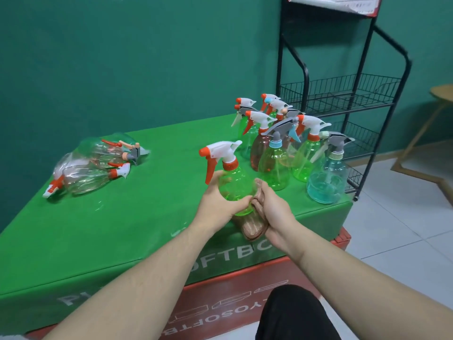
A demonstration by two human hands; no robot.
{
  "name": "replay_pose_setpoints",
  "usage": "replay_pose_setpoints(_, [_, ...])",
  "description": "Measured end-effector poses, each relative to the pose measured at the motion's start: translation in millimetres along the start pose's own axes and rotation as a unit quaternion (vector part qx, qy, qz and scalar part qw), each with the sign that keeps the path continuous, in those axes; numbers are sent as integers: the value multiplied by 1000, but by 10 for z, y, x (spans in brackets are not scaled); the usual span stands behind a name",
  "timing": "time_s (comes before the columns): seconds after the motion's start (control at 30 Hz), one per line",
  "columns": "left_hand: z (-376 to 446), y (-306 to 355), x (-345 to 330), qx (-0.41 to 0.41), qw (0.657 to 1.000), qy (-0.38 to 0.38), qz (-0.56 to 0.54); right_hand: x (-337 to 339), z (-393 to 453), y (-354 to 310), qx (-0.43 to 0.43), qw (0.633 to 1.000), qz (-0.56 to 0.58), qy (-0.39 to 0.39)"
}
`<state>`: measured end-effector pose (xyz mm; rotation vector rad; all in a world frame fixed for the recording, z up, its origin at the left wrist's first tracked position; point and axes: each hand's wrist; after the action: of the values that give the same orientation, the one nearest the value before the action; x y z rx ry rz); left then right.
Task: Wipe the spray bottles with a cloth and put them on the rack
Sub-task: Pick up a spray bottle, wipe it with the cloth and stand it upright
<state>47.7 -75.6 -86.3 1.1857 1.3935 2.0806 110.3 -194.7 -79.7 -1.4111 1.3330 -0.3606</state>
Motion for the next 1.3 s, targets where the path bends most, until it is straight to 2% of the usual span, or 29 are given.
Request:
replay_pose_setpoints(0.2, [70, 134, -344, 17, 1000, -4, 26, 456, 7, -209, -14, 1000, -18, -6])
replay_pose_setpoints(0.4, [129, 289, -710, 11, 998, -9, 54, 918, -70, -341, 85, 985, -148, 19])
replay_pose_setpoints(0.57, [180, 361, -982, 13, 997, -20, 68, 1164, -86, -401, 123, 972, -193, 50])
replay_pose_setpoints(0.97, [179, 407, -1364, -10, 997, 14, 71, 1419, -86, -393, 128, 974, -179, 47])
replay_pose_setpoints(1.3, [100, 441, -1218, 8, 998, -22, 61, 1399, -244, -395, 116, 975, -185, 40])
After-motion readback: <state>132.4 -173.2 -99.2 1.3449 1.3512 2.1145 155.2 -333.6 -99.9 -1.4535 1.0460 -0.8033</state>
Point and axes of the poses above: each hand's wrist, its own z-axis towards the middle knuckle, its own x-axis out of the back of the hand, y = z × x, and after that the axes turned 1 degree about z, right-handed
